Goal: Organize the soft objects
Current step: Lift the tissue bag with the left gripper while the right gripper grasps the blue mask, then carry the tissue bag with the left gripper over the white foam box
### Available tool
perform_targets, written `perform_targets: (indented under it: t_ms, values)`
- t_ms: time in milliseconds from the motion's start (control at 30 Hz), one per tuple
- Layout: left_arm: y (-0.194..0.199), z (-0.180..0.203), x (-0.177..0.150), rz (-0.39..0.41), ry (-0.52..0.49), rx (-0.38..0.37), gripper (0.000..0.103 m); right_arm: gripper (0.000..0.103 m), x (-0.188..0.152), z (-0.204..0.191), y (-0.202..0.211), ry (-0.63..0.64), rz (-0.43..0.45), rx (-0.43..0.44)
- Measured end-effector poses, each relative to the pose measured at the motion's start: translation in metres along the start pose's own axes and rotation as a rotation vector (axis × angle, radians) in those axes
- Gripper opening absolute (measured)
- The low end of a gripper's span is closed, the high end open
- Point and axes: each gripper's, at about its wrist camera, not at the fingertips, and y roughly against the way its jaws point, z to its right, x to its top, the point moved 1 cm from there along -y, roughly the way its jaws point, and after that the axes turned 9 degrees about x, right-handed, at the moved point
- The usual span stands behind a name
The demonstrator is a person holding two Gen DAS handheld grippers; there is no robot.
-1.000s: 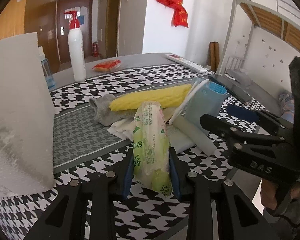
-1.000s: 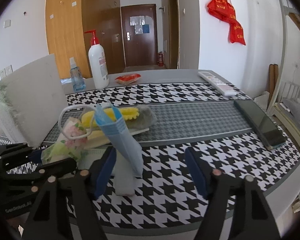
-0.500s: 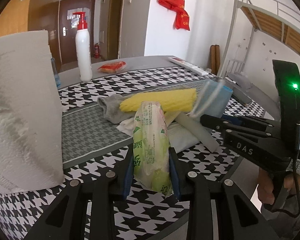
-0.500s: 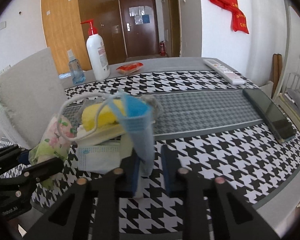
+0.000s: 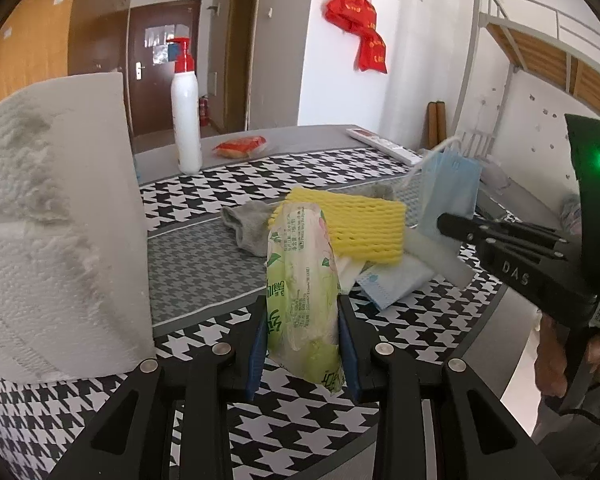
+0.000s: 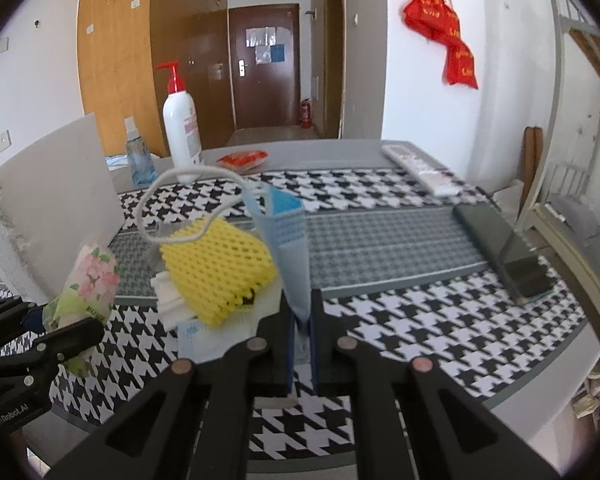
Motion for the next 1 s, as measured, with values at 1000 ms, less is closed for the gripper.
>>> perform_targets:
  t_ms: [1000]
  values:
    - [0.042,-0.012,0.001,0.117,0.011,0.041,0.034,0.008,0.03,-0.014,0.05,0.083,0.151,-0.15]
